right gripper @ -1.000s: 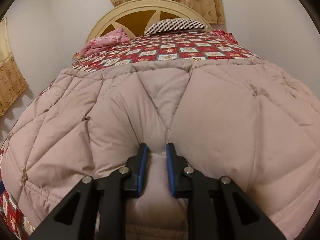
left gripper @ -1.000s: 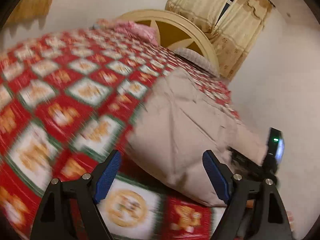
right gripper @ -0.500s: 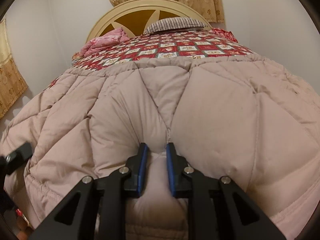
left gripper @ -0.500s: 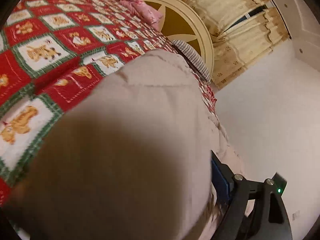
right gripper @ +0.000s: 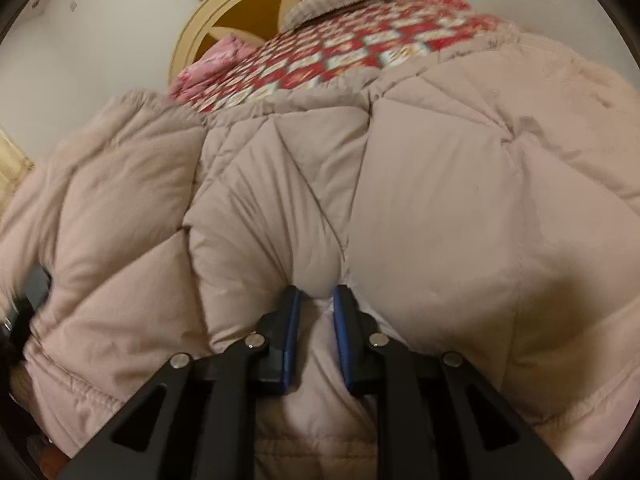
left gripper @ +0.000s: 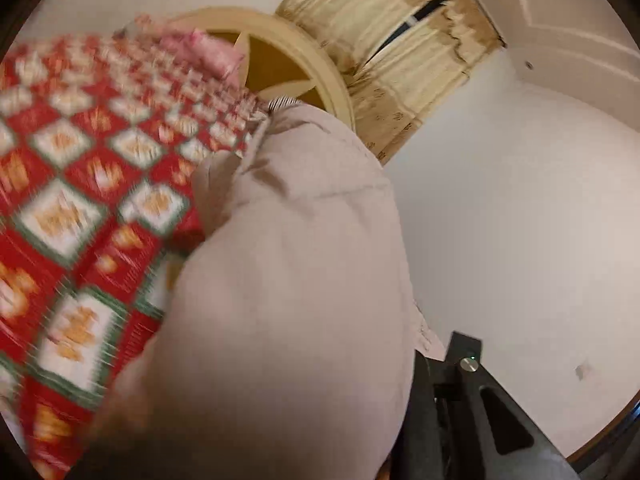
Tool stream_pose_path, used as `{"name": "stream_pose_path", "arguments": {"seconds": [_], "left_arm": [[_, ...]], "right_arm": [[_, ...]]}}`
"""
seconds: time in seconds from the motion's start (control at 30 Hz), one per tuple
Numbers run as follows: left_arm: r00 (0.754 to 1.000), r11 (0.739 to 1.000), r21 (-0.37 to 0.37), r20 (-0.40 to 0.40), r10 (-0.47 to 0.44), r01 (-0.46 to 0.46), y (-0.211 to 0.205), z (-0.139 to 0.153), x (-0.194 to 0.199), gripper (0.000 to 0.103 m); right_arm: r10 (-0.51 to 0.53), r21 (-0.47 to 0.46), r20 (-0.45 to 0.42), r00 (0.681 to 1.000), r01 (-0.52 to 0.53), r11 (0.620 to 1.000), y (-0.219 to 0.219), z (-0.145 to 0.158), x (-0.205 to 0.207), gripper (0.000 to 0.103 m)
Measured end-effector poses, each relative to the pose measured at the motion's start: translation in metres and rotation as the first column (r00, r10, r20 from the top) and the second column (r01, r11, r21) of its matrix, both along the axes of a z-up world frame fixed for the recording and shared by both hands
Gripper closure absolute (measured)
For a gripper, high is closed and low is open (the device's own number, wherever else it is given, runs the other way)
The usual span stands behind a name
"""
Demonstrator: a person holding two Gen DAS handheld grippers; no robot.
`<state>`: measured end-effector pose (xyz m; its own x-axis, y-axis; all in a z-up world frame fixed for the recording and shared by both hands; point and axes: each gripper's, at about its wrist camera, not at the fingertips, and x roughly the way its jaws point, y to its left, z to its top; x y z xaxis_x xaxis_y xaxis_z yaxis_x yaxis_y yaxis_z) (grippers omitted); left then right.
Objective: Fold large clothes
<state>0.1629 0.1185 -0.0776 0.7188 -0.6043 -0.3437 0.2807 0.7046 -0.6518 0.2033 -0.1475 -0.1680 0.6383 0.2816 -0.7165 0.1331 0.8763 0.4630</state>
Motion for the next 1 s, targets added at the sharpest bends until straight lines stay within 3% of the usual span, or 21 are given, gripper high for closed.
{"name": "stream_pose_path", "arguments": {"seconds": [0.17, 0.3, 0.43, 0.57, 0.8, 0.9, 1.0], "left_arm": [[0.994, 0.99, 0.125, 0.098, 0.05, -0.062, 0.029, 0.036, -0.038, 0.078], [0.984, 0.971, 0.223, 0.173, 0.044, -0.083, 0.03, 0.058, -0.05, 0.078], [0.968, 0.956, 0.291, 0.246, -0.042, -0.032, -0.003, 0.065, -0.061, 0.078], [0.947, 0.922, 0.386, 0.288, -0.143, 0.022, -0.053, 0.065, -0.072, 0.078], [0.896, 0.811, 0.579, 0.314, -0.315, 0.082, -0.14, 0.046, -0.099, 0.078], [0.864, 0.718, 0.693, 0.325, -0.384, 0.058, -0.178, 0.025, -0.114, 0.078], [0.841, 0.648, 0.76, 0.319, -0.438, 0.049, -0.202, 0.006, -0.121, 0.078]], "right_arm": [[0.123, 0.193, -0.018, 0.992, -0.117, 0.974, 0.063, -0.001, -0.015, 0.082], [0.325, 0.366, -0.018, 0.946, -0.296, 0.882, 0.095, 0.001, -0.008, 0.084], [0.37, 0.307, 0.01, 0.929, -0.355, 0.883, 0.076, 0.023, -0.014, 0.081], [0.303, 0.204, 0.097, 0.948, -0.317, 0.926, 0.016, 0.055, -0.051, 0.075], [0.012, 0.192, 0.146, 0.989, -0.04, 0.98, -0.108, 0.063, -0.12, 0.072], [-0.077, 0.191, 0.137, 0.988, 0.05, 0.98, -0.143, 0.06, -0.14, 0.072], [-0.139, 0.205, 0.123, 0.983, 0.112, 0.972, -0.164, 0.053, -0.159, 0.072]]}}
